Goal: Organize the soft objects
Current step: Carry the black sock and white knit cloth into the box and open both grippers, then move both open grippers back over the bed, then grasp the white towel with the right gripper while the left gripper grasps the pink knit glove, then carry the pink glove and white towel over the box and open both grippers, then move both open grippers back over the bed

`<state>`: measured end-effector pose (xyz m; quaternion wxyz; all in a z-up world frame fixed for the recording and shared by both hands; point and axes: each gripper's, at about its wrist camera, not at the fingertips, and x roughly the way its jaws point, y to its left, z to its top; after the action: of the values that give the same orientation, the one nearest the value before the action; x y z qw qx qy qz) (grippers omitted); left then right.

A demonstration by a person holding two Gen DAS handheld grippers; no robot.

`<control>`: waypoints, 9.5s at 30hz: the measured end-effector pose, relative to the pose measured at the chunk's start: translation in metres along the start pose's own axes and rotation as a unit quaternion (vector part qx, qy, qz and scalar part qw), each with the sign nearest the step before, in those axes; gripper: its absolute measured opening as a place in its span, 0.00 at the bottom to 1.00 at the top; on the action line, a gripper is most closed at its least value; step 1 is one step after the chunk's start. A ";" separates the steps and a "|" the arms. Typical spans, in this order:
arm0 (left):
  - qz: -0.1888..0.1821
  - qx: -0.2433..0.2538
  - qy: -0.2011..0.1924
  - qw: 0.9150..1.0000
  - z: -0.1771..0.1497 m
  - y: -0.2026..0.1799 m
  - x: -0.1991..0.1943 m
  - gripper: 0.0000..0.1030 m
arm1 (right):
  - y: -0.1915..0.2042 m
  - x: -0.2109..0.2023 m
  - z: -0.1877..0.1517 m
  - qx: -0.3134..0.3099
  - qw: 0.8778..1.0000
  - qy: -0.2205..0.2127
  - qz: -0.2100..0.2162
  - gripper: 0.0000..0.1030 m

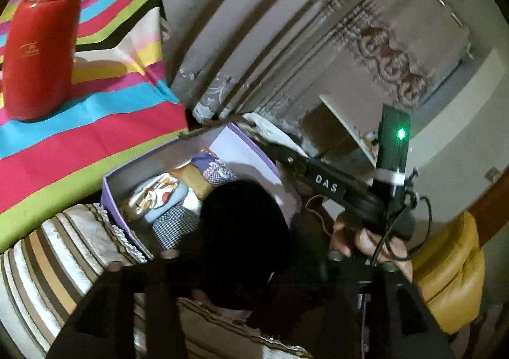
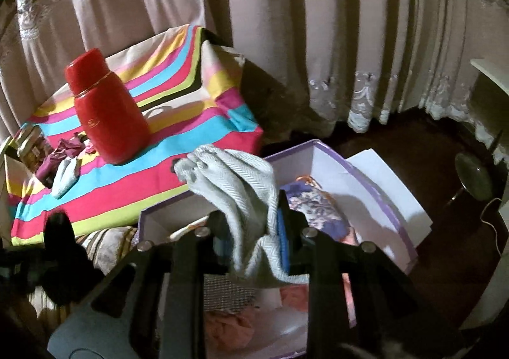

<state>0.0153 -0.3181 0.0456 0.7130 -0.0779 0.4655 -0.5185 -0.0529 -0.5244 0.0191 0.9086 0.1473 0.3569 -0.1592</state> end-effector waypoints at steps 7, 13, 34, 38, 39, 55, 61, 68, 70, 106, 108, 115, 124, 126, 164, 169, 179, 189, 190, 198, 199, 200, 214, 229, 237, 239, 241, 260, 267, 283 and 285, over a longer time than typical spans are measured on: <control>0.004 -0.008 -0.004 1.000 0.002 0.003 -0.004 0.59 | -0.001 -0.002 0.000 0.005 1.000 -0.001 0.001 0.68; 0.017 0.002 -0.018 1.000 0.006 0.005 -0.011 0.59 | 0.010 -0.001 0.000 -0.005 1.000 0.003 0.022 0.68; 0.159 -0.034 -0.145 0.976 0.048 0.091 -0.143 0.59 | 0.154 -0.013 0.017 -0.127 0.981 -0.001 0.149 0.68; 0.188 -0.062 -0.172 0.965 0.054 0.119 -0.173 0.59 | 0.189 -0.016 0.028 -0.143 0.975 -0.008 0.169 0.68; 0.196 -0.068 -0.180 0.962 0.055 0.126 -0.180 0.59 | 0.198 -0.016 0.032 -0.145 0.974 -0.009 0.174 0.68; 0.314 -0.205 -0.250 0.893 0.054 0.252 -0.289 0.59 | 0.350 0.010 0.073 -0.192 0.952 -0.005 0.240 0.74; 0.343 -0.239 -0.255 0.872 0.061 0.283 -0.310 0.60 | 0.403 0.042 0.076 -0.207 0.948 0.012 0.241 0.77; 0.352 -0.261 -0.266 0.858 0.067 0.312 -0.319 0.60 | 0.452 0.101 0.059 -0.224 0.944 0.061 0.236 0.78; 0.356 -0.262 -0.264 0.857 0.062 0.319 -0.315 0.60 | 0.463 0.119 0.046 -0.238 0.941 0.076 0.228 0.78; 0.503 -0.136 -0.109 0.847 0.061 0.374 -0.212 0.73 | 0.469 0.205 -0.032 -0.298 0.923 0.110 0.219 0.81; 0.500 -0.133 -0.107 0.849 0.064 0.375 -0.208 0.71 | 0.466 0.203 -0.030 -0.296 0.923 0.109 0.222 0.76; 0.483 -0.157 -0.137 0.850 0.064 0.382 -0.219 0.26 | 0.463 0.203 -0.024 -0.273 0.923 0.114 0.245 0.41; 0.448 -0.179 -0.219 0.848 0.057 0.367 -0.254 0.19 | 0.455 0.203 -0.017 -0.240 0.928 0.115 0.261 0.29; 0.431 -0.191 -0.240 0.849 0.054 0.367 -0.263 0.19 | 0.454 0.204 -0.015 -0.234 0.930 0.111 0.261 0.27; 0.345 -0.189 -0.289 0.873 0.024 0.254 -0.268 0.19 | 0.368 0.096 -0.003 -0.177 0.947 0.043 0.263 0.25; 0.324 -0.170 -0.266 0.892 0.019 0.227 -0.237 0.19 | 0.331 0.075 -0.003 -0.153 0.955 0.037 0.251 0.25; 0.289 -0.133 -0.237 0.918 0.017 0.171 -0.196 0.19 | 0.247 0.048 -0.009 -0.119 0.971 0.038 0.205 0.25; 0.240 -0.080 -0.193 0.948 0.025 0.110 -0.144 0.19 | 0.149 0.026 -0.010 -0.067 0.987 0.025 0.145 0.25; 0.235 -0.074 -0.186 0.951 0.025 0.103 -0.137 0.19 | 0.138 0.025 -0.011 -0.061 0.988 0.025 0.138 0.25; 0.197 -0.041 -0.145 0.969 0.024 0.068 -0.095 0.19 | 0.066 0.015 -0.015 -0.023 0.996 0.021 0.079 0.25; 0.192 -0.038 -0.139 0.971 0.023 0.064 -0.090 0.19 | 0.057 0.014 -0.015 -0.017 0.997 0.019 0.072 0.25; 0.189 -0.035 -0.135 0.972 0.023 0.060 -0.086 0.19 | 0.052 0.013 -0.015 -0.013 0.997 0.019 0.068 0.25; 0.117 0.019 -0.084 0.989 0.022 0.009 -0.038 0.29 | -0.004 -0.006 -0.007 0.021 1.000 -0.003 0.005 0.30; 0.111 0.010 -0.090 0.990 0.023 0.012 -0.039 0.53 | -0.001 -0.016 -0.001 0.015 1.000 -0.013 0.013 0.58; 0.129 -0.008 -0.119 0.984 0.030 0.032 -0.069 0.53 | 0.037 -0.019 0.001 -0.033 0.999 -0.012 0.031 0.58; 0.137 -0.015 -0.127 0.982 0.032 0.041 -0.079 0.53 | 0.051 -0.019 0.000 -0.049 0.998 -0.011 0.044 0.58; 0.147 -0.024 -0.138 0.979 0.035 0.050 -0.090 0.53 | 0.065 -0.020 0.000 -0.063 0.996 -0.009 0.058 0.58; 0.253 -0.099 -0.206 0.940 0.066 0.158 -0.198 0.53 | 0.169 -0.001 -0.011 -0.148 0.980 0.030 0.129 0.58; 0.304 -0.141 -0.239 0.911 0.078 0.207 -0.242 0.53 | 0.207 0.009 -0.014 -0.179 0.971 0.041 0.153 0.58; 0.388 -0.228 -0.224 0.864 0.043 0.334 -0.273 0.53 | 0.303 0.042 -0.012 -0.252 0.947 0.064 0.189 0.60; 0.391 -0.227 -0.214 0.866 0.041 0.343 -0.267 0.50 | 0.316 0.048 -0.011 -0.260 0.944 0.066 0.194 0.61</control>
<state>0.2667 0.0382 0.0202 0.9020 -0.1580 0.3991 -0.0474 0.0984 -0.2432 0.0262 0.9031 -0.0179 0.4094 0.1285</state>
